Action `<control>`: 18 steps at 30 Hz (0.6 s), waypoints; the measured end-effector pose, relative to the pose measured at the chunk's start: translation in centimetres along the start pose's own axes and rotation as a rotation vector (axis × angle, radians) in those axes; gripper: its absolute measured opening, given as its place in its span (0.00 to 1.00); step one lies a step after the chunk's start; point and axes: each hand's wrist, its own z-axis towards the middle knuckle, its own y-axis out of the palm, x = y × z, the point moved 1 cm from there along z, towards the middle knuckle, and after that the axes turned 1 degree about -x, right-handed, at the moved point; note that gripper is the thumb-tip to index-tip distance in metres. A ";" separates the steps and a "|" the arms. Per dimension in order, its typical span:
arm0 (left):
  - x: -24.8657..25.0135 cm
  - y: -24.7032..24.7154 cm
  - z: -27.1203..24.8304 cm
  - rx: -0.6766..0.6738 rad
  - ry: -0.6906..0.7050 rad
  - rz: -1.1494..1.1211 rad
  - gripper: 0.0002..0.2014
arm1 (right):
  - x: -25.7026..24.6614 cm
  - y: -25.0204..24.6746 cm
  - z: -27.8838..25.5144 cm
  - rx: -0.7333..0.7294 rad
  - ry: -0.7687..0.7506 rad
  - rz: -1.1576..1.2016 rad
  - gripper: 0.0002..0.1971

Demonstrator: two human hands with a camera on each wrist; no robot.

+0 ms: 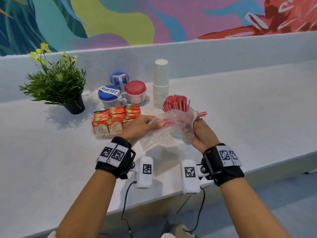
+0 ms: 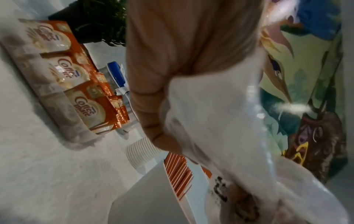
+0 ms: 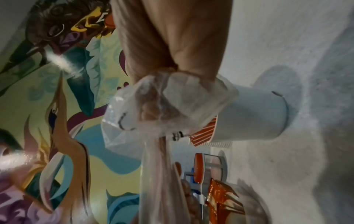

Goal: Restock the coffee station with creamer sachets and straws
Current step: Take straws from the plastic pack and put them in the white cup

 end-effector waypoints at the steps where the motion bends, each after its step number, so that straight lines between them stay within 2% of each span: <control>1: -0.1 0.3 0.4 -0.015 0.010 0.030 0.11 | -0.1 -0.2 -0.1 0.015 0.006 -0.012 0.17; 2: -0.2 0.6 0.6 -0.030 0.016 0.060 0.12 | -0.4 -0.6 -0.1 0.051 -0.004 -0.050 0.17; 5: -1.0 1.7 1.7 -0.026 0.008 0.110 0.11 | -1.6 -2.4 -0.1 0.204 -0.108 -0.209 0.09; 7: -1.9 2.6 2.4 -0.019 0.019 0.206 0.15 | -2.6 -3.7 -0.1 0.341 -0.222 -0.297 0.12; 9: -2.4 4.0 3.2 -0.074 0.043 0.372 0.14 | -3.5 -5.1 -0.1 0.457 -0.320 -0.473 0.16; 11: -2.8 5.4 4.2 -0.125 0.045 0.509 0.11 | -4.2 -6.2 -0.2 0.564 -0.376 -0.672 0.16; 13: -3.3 6.5 5.3 -0.159 0.031 0.581 0.13 | -5.0 -6.8 -0.6 0.663 -0.438 -0.818 0.15; 18: -3.8 8.7 7.2 -0.223 0.010 0.702 0.16 | -7.1 -6.7 -1.2 0.701 -0.621 -0.868 0.12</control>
